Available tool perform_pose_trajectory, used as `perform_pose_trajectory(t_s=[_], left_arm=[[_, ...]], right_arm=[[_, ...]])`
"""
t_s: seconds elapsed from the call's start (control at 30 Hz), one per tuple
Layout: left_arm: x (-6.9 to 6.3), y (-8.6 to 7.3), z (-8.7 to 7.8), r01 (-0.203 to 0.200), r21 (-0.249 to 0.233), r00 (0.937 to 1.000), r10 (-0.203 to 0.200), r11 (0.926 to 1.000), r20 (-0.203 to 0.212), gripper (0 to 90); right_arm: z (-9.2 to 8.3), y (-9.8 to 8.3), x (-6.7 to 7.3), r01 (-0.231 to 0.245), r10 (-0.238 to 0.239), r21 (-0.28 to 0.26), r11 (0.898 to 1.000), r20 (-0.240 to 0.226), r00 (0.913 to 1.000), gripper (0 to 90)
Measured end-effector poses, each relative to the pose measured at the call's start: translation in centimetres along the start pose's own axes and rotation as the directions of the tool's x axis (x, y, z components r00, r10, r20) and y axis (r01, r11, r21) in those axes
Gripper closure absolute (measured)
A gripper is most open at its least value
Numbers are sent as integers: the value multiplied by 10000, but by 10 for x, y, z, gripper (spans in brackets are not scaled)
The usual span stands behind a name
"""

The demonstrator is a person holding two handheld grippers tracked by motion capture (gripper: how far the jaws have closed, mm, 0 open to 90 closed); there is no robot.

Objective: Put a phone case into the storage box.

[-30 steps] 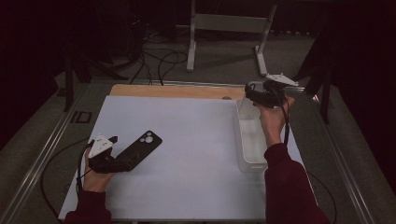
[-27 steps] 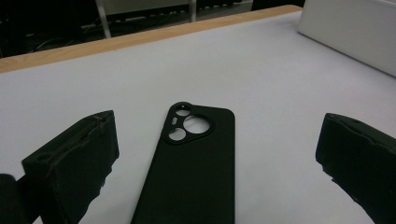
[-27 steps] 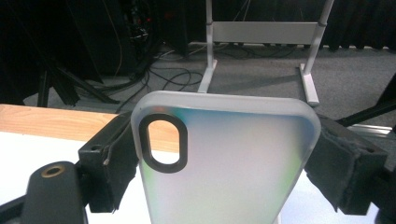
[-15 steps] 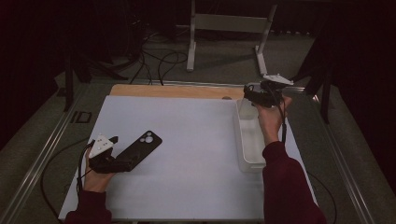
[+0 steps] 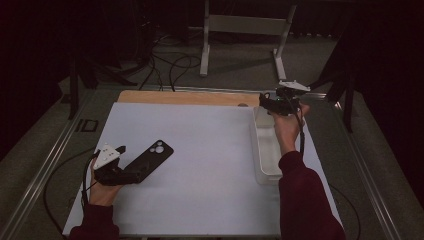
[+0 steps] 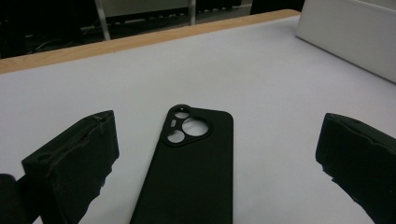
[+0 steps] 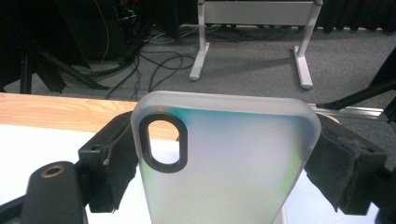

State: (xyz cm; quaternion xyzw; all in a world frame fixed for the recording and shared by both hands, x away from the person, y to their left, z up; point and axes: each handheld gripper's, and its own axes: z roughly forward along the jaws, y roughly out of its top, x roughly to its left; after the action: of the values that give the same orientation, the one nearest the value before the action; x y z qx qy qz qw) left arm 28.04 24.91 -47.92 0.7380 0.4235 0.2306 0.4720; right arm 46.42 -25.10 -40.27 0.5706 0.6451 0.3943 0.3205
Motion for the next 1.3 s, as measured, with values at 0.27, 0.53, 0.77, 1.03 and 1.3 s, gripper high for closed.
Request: perform_pose_trajectory(t_s=[0.27,0.53,0.77,1.03,1.3], left_arm=[[0,0,0,14,-11,10000,-14,10000,2,0],[0,0,-1,48,-63,10000,-48,10000,7,0],[1,0,-1,48,-70,10000,-48,10000,10,0],[1,0,-1,59,-87,10000,-58,9999,23,0],[2,1,-3,133,-176,9999,-132,9998,50,0]], right_arm=[[5,-3,-1,-28,27,197,9998,73,10000,166],[10,-7,1,8,-12,402,9992,119,9999,166],[15,-14,1,-19,9,594,9982,165,9999,166],[20,-21,-1,-66,48,852,9963,218,9998,165],[27,-24,0,-62,37,1008,9949,248,9997,164]])
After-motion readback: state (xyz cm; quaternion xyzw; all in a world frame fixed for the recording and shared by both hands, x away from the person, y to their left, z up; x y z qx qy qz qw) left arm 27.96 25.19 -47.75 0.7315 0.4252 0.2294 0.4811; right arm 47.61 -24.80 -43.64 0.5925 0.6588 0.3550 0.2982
